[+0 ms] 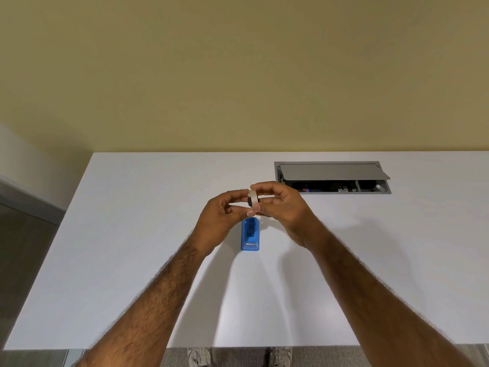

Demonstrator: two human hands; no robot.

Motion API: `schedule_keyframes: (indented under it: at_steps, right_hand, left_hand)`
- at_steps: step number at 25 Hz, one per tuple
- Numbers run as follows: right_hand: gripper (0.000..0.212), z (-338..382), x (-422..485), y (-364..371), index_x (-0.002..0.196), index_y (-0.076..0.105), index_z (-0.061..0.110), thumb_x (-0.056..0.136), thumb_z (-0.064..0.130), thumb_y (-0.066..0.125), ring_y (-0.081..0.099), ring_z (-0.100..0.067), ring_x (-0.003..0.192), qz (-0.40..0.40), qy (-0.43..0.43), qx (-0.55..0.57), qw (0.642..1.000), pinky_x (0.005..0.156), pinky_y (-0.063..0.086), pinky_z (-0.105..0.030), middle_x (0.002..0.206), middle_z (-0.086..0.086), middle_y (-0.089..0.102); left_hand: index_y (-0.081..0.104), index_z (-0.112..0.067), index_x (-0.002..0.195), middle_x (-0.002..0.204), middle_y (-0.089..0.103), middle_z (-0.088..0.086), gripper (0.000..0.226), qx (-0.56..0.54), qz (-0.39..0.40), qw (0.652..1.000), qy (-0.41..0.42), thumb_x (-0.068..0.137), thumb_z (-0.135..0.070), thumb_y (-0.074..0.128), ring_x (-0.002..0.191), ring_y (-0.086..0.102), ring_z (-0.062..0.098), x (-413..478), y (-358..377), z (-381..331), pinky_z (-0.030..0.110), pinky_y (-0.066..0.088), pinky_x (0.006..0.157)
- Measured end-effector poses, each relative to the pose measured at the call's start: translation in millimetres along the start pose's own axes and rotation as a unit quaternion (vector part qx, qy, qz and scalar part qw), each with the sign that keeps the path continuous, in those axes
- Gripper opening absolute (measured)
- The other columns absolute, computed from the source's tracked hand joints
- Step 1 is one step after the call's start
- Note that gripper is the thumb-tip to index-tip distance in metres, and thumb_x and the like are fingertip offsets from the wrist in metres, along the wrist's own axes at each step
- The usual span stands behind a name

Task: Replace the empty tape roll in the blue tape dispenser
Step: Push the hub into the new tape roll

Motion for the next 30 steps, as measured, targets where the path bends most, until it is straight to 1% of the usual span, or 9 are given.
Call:
schedule_keyframes:
  at_steps: [6,11,13,14,16,18,22,27,30]
  right_hand:
    - [0.032,-5.0,-1.8,4.7,0.111,0.066,0.018,0.082,0.009,0.074,0.069,-0.026,0.102,0.008,-0.008,-0.016,1.0,0.091,0.056,-0.044,0.111,-0.008,0.07]
    - [0.042,-21.2,0.9,4.9,0.119,0.062,0.018,0.08,0.008,0.074,0.068,-0.017,0.1,0.002,-0.014,-0.129,0.992,0.085,0.056,-0.027,0.113,-0.003,0.069]
    - [0.045,-22.1,3.7,4.6,0.12,0.062,0.01,0.078,0.011,0.077,0.066,-0.018,0.096,-0.012,-0.075,-0.238,0.968,0.082,0.051,-0.018,0.113,-0.008,0.068]
    - [0.047,-20.5,3.9,7.2,0.12,0.062,0.006,0.077,0.014,0.078,0.065,-0.019,0.093,-0.016,-0.127,-0.305,0.944,0.081,0.049,-0.015,0.11,-0.011,0.068]
    - [0.049,-25.9,4.1,13.9,0.119,0.062,0.002,0.076,0.02,0.078,0.064,-0.022,0.086,-0.01,-0.19,-0.393,0.9,0.08,0.05,-0.019,0.105,-0.015,0.069]
    - [0.046,-38.6,10.3,13.5,0.116,0.063,0.006,0.076,0.022,0.078,0.063,-0.021,0.085,-0.008,-0.17,-0.422,0.89,0.078,0.051,-0.026,0.102,-0.011,0.069]
    - [0.042,-70.6,22.5,3.0,0.113,0.06,0.016,0.075,0.021,0.076,0.06,-0.012,0.084,-0.006,-0.069,-0.435,0.898,0.072,0.046,-0.019,0.106,-0.001,0.065]
    - [0.041,-94.4,28.0,0.5,0.116,0.059,0.016,0.077,0.02,0.071,0.056,-0.011,0.092,0.0,-0.036,-0.471,0.881,0.083,0.052,-0.027,0.111,-0.001,0.063]
    - [0.042,-104.2,30.5,-0.9,0.118,0.057,0.015,0.079,0.023,0.071,0.055,-0.011,0.095,-0.009,-0.031,-0.477,0.878,0.084,0.049,-0.025,0.114,-0.001,0.062]
  left_hand:
    - [0.071,-0.013,0.121,0.113,0.076,0.009,0.033,-0.021,-0.013,1.0,-0.007,0.089,-0.02,0.075,0.102,0.074,0.027,0.1,-2.6,6.2,0.049,0.058,0.096]
    - [0.073,-0.021,0.115,0.11,0.077,0.0,0.036,0.014,-0.02,1.0,-0.015,0.08,-0.024,0.081,0.1,0.074,0.027,4.7,-5.1,23.8,0.051,0.057,0.095]
    - [0.072,-0.025,0.115,0.111,0.076,-0.004,0.039,0.033,-0.021,0.999,-0.019,0.078,-0.024,0.084,0.098,0.075,0.024,6.9,-4.8,33.9,0.048,0.057,0.096]
    - [0.071,-0.026,0.115,0.111,0.076,-0.006,0.04,0.041,-0.024,0.999,-0.02,0.078,-0.022,0.085,0.098,0.075,0.023,8.1,-4.4,39.4,0.047,0.057,0.096]
    - [0.07,-0.027,0.116,0.112,0.075,-0.007,0.042,0.053,-0.029,0.998,-0.023,0.078,-0.018,0.085,0.098,0.074,0.02,10.9,-3.1,51.7,0.044,0.057,0.096]
    - [0.069,-0.027,0.118,0.114,0.075,-0.007,0.043,0.056,-0.027,0.998,-0.025,0.078,-0.017,0.083,0.1,0.073,0.019,15.1,-1.3,66.0,0.044,0.057,0.097]
    - [0.063,-0.027,0.129,0.125,0.069,-0.009,0.055,0.107,-0.011,0.994,-0.016,0.079,-0.024,0.084,0.11,0.067,0.013,19.6,-1.4,90.8,0.035,0.053,0.1]
    - [0.052,-0.032,0.142,0.139,0.052,-0.013,0.075,0.193,0.0,0.981,-0.022,0.075,-0.033,0.087,0.119,0.053,0.005,20.4,-6.6,127.1,0.014,0.04,0.092]
    - [0.047,-0.033,0.144,0.139,0.049,-0.015,0.081,0.216,0.007,0.976,-0.031,0.073,-0.038,0.088,0.121,0.05,0.004,20.5,-3.3,145.8,0.019,0.039,0.096]
Point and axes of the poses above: each hand's wrist, its own x-axis towards the middle knuckle, its own y-axis out of the palm, z = x × y, the point moved 10 cm from there along x, towards the middle knuckle
